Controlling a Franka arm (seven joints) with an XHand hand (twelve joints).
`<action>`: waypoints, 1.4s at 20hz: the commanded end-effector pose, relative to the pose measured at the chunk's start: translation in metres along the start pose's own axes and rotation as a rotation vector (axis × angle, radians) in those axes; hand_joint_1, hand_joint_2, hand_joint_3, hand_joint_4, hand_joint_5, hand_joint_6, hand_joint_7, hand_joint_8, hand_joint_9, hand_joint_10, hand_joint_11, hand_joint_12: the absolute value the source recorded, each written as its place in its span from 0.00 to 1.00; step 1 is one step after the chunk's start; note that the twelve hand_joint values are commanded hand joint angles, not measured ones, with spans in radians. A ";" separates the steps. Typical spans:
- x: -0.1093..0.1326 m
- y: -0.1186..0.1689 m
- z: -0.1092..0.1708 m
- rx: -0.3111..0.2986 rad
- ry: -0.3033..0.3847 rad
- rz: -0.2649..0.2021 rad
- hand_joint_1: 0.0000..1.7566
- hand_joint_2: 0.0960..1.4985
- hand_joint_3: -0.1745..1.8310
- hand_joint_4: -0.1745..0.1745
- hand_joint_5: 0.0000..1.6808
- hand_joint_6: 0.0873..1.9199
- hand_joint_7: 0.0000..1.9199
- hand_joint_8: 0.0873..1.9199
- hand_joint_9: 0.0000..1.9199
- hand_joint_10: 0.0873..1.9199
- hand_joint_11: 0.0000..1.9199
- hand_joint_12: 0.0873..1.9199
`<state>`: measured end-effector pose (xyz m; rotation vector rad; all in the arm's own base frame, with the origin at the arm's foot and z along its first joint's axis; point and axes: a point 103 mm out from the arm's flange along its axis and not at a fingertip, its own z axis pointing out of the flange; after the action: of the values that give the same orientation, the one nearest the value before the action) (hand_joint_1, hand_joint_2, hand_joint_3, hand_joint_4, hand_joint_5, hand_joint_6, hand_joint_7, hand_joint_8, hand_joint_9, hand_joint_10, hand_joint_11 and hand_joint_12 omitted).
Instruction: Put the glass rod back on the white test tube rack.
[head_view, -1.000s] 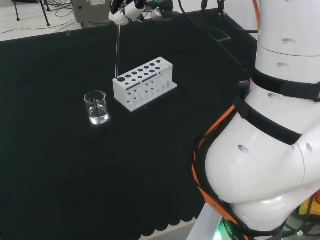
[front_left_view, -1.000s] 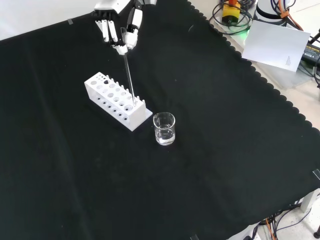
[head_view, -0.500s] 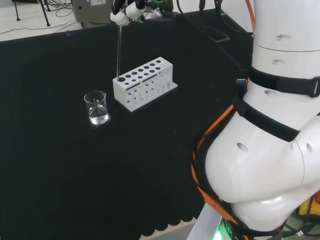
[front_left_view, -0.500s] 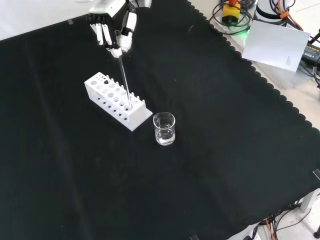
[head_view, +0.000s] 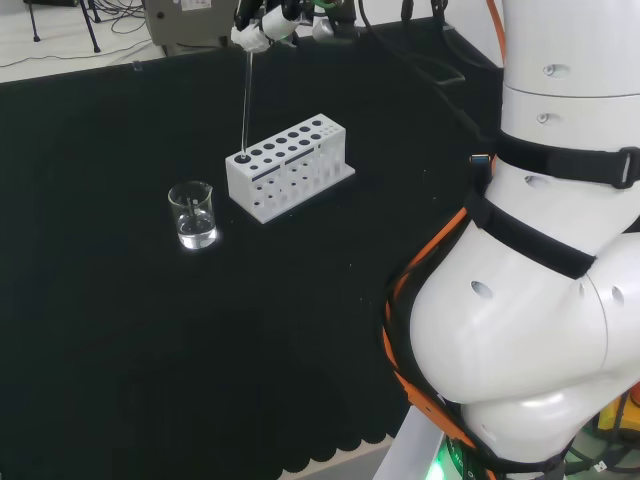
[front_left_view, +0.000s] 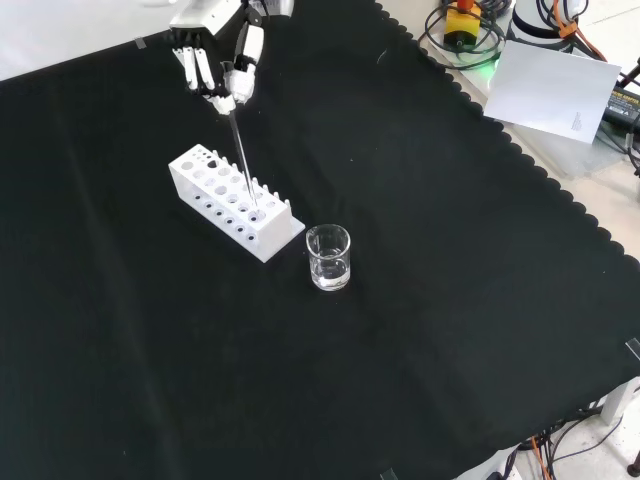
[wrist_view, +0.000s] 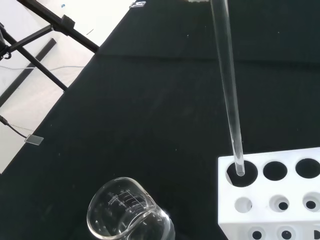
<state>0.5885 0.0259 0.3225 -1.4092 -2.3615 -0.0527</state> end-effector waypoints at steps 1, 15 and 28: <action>-0.013 0.002 0.000 -0.001 0.010 0.009 0.74 0.75 0.00 0.00 0.82 0.00 0.53 0.64 0.84 0.53 0.83 0.47; -0.017 0.013 0.028 0.026 0.030 0.011 0.74 0.75 0.00 0.00 0.82 0.00 0.53 0.64 0.84 0.53 0.83 0.47; -0.017 0.026 0.062 0.104 0.014 0.016 0.74 0.75 0.00 0.00 0.82 0.00 0.53 0.64 0.84 0.53 0.83 0.48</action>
<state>0.5995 0.0334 0.2607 -1.3755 -2.3059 0.0328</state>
